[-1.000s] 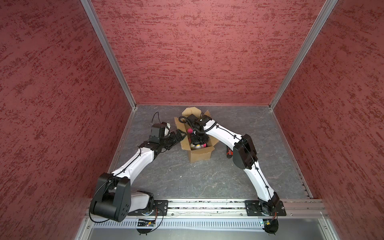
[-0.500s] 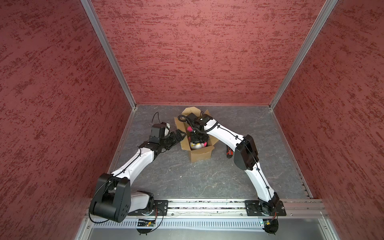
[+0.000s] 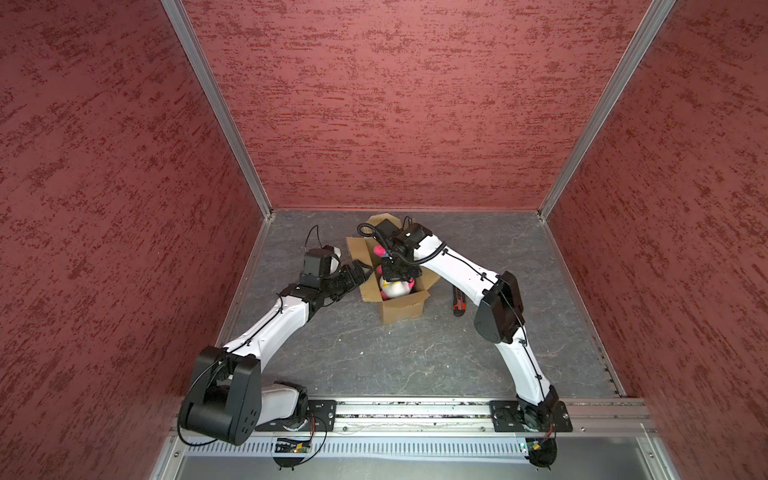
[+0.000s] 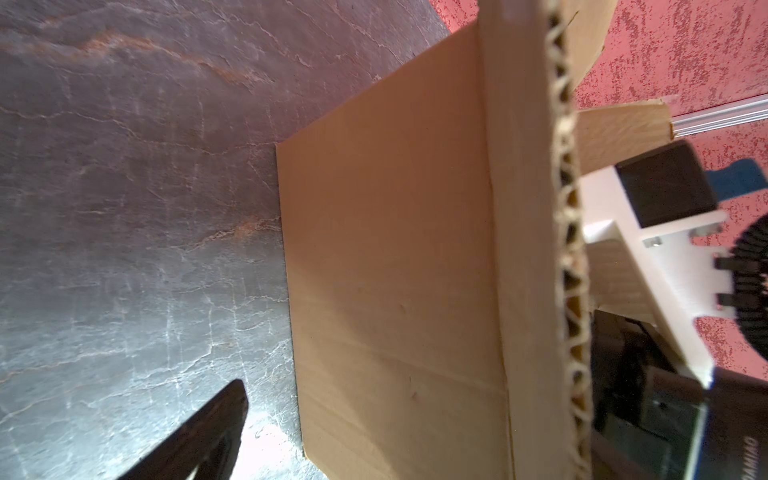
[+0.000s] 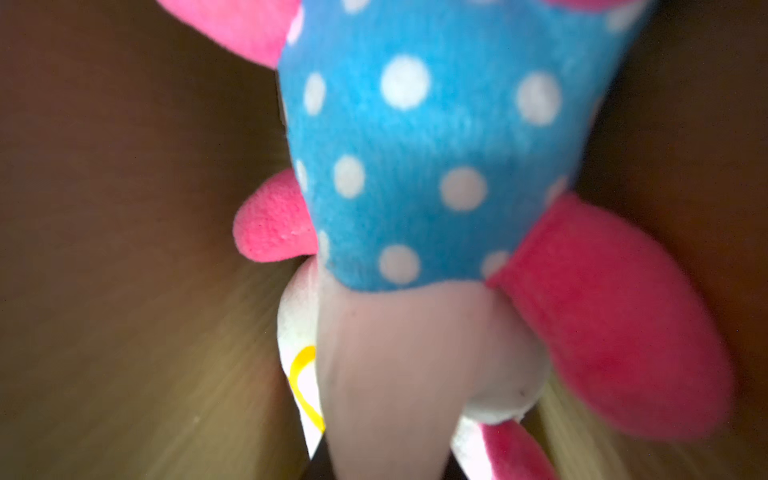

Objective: Unpack the express box
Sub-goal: 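Lift the plush toy out of the box with the right gripper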

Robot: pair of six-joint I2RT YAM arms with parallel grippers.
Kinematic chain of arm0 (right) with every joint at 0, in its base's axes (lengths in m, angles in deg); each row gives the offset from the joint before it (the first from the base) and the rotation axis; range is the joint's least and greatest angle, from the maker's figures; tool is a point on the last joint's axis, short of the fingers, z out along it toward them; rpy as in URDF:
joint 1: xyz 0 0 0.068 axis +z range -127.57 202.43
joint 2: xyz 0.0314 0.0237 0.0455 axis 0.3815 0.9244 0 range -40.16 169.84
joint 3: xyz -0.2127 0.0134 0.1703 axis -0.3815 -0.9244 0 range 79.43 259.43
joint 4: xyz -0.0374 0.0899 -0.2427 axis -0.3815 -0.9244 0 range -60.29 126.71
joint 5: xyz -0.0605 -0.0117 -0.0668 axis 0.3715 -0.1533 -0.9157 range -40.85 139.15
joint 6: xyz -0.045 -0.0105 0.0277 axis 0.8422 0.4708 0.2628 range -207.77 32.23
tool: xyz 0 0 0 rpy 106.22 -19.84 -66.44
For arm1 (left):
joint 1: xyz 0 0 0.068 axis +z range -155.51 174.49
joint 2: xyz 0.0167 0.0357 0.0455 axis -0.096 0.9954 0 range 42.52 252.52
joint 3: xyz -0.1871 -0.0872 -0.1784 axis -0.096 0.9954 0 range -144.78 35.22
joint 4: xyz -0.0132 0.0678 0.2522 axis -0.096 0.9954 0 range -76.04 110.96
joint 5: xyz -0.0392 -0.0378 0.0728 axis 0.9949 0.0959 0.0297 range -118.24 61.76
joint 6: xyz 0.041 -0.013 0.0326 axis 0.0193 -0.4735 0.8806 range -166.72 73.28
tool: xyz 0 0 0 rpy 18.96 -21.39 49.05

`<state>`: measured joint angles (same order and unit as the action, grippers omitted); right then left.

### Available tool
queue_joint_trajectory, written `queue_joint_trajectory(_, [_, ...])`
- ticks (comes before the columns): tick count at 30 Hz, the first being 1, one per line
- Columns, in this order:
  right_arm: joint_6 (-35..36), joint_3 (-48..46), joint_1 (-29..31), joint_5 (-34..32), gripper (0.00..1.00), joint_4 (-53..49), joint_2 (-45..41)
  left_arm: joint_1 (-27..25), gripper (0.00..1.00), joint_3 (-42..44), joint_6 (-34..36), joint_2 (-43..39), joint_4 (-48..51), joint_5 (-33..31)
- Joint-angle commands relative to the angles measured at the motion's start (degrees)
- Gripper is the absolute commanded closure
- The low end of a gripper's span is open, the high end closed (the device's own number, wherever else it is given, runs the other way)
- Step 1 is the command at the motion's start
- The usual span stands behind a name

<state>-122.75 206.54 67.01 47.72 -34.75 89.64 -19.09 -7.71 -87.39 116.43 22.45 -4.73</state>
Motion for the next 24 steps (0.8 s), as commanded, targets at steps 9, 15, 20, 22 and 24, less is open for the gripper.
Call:
queue_joint_trajectory(9, [-0.61, 2.71, 0.42, -3.05, 0.84, -0.39, -4.45, -0.74, 0.0, 0.67, 0.23, -0.78, 0.47, -1.1])
queue_joint_trajectory(15, [-0.19, 3.9, 0.51, -3.93, 0.85, -1.37, -4.82, -0.74, 0.0, 0.55, 0.18, -0.8, 0.67, -1.17])
queue_joint_trajectory(20, [0.13, 5.6, 0.51, -4.7, 0.85, -2.39, -5.08, -0.84, 0.0, 0.42, 0.15, -0.72, 0.69, -1.18])
queue_joint_trajectory(22, [0.11, 6.09, 0.6, -4.9, 0.85, -2.76, -5.16, -0.83, 0.0, 0.31, 0.19, -0.61, 0.66, -1.18])
queue_joint_trajectory(24, [0.18, 6.39, 0.6, -5.21, 0.85, -2.94, -5.34, -0.83, 0.0, 0.22, 0.22, -0.57, 0.82, -1.16])
